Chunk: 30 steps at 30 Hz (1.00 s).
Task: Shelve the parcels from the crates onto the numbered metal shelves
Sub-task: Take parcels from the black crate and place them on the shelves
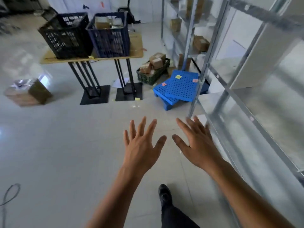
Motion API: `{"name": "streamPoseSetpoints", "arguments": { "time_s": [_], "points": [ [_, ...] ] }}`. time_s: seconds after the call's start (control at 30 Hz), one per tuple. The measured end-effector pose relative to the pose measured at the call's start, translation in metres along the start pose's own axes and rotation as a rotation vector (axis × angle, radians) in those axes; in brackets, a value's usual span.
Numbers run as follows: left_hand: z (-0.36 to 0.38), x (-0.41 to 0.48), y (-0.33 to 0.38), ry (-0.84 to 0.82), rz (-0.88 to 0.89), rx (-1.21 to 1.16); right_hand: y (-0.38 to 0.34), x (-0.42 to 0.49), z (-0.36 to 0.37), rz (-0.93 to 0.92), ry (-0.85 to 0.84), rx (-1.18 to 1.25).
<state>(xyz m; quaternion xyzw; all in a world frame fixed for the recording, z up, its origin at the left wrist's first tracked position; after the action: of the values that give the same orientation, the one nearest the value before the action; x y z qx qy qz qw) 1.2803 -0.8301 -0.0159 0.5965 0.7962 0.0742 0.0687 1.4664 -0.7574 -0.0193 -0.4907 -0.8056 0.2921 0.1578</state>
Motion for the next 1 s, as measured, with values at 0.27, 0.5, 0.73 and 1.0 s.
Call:
{"name": "streamPoseSetpoints", "arguments": {
  "time_s": [0.27, 0.5, 0.73, 1.0],
  "points": [
    [-0.043, 0.118, -0.098, 0.087, -0.287, 0.02, -0.069, 0.199, 0.024, -0.245, -0.167, -0.01],
    [-0.064, 0.192, -0.219, 0.193, -0.496, -0.019, -0.157, 0.338, 0.094, -0.375, -0.291, 0.02],
    [-0.077, 0.295, -0.365, 0.195, -0.562, -0.072, -0.25, 0.479, 0.173, -0.433, -0.337, -0.01],
    [-0.139, 0.428, -0.496, 0.219, -0.511, -0.064, -0.348, 0.623, 0.207, -0.398, -0.249, 0.1]
  ]
}}
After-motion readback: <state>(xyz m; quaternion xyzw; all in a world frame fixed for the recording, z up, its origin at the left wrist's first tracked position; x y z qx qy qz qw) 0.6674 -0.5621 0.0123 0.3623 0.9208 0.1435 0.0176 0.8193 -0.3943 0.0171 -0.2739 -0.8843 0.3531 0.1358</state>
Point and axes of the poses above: each hand's wrist, its own x-axis towards the middle knuckle, its own z-axis out of the palm, y = z × x, the point moved 4 cm from there along x, towards the middle knuckle, and after that the axes turned 15 degrees about x, right-handed, at the moved point
